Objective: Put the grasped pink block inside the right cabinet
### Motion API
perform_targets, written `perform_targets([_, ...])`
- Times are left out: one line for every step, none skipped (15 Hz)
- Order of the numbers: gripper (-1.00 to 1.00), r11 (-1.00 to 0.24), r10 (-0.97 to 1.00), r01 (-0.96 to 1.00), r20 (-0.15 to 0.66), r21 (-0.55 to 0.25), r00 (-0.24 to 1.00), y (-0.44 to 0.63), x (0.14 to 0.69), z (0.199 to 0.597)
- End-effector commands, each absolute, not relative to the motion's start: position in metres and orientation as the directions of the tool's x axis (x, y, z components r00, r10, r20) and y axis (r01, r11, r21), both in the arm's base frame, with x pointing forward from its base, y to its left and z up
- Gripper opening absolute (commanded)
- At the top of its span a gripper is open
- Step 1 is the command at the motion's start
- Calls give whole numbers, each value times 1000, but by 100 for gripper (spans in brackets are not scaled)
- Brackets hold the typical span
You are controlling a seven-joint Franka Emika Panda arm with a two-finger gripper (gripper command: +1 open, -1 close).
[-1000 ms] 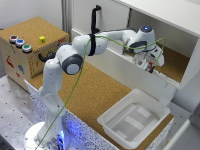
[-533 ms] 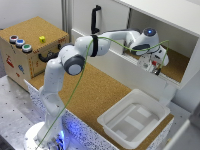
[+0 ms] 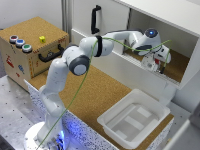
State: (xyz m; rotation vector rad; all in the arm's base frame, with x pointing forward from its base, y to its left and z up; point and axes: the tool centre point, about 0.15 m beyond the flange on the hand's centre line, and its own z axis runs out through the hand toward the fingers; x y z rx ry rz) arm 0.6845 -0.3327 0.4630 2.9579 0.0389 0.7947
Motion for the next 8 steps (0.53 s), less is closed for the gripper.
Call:
perform_targets([100,-999,11,-12,430,52,903,-324,678,501])
perform_targets([100,-998,8,-20,441,59,897,-320,665,509])
perform_targets([100,-999,0,-24,444,48,896,-315,651,518])
perform_targets([100,-998,-17,-40,452,42,892,-311,636,525])
perform_targets([100,-998,-19,-46,456,48,890,-304,624,530])
perform_targets([100,-997,-19,-49,455,55,890,-298,613,532])
perform_targets([100,-996,-23,-61,450,69,893,-290,602,533])
perform_targets([100,-995,-23,-61,432,75,902,-279,590,532])
